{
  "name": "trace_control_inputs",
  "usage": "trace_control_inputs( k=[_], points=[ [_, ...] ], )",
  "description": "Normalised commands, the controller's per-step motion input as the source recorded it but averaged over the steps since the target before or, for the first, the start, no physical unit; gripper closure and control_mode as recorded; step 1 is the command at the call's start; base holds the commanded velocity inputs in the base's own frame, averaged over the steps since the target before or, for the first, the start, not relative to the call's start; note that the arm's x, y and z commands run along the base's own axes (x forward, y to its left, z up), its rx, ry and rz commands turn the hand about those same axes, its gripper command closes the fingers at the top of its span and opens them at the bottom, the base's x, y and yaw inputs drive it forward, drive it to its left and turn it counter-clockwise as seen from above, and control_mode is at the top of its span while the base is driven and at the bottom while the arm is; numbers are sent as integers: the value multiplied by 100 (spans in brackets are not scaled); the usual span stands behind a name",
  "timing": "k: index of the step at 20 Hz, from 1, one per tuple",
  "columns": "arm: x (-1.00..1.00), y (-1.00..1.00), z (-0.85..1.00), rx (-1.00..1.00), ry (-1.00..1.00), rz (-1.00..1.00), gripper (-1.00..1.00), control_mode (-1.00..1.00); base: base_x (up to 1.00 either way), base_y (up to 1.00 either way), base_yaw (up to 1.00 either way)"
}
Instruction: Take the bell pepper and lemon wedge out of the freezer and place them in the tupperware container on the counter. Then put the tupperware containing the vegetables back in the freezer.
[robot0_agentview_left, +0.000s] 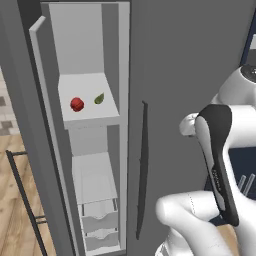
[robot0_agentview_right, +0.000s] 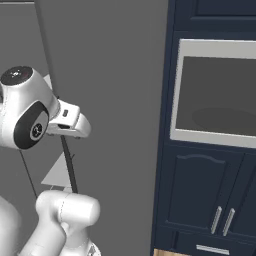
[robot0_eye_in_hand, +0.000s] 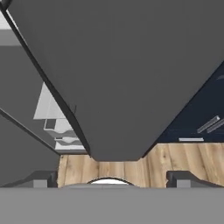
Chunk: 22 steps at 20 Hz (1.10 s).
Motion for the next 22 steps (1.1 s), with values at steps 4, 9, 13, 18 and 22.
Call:
trace_control_inputs(
  k=[4, 9, 13, 18, 22],
  points=[
    [-6, 0, 0, 0, 0, 0, -100, 100, -14, 6, 0],
    [0, 0, 0, 0, 0, 0, -100, 100, 0, 56, 0],
    [0, 0, 0, 0, 0, 0, -100, 100, 0, 55, 0],
    [0, 0, 0, 0, 0, 0, -100, 100, 15, 47, 0],
    [0, 0, 0, 0, 0, 0, -100, 100, 44, 24, -1]
  ],
)
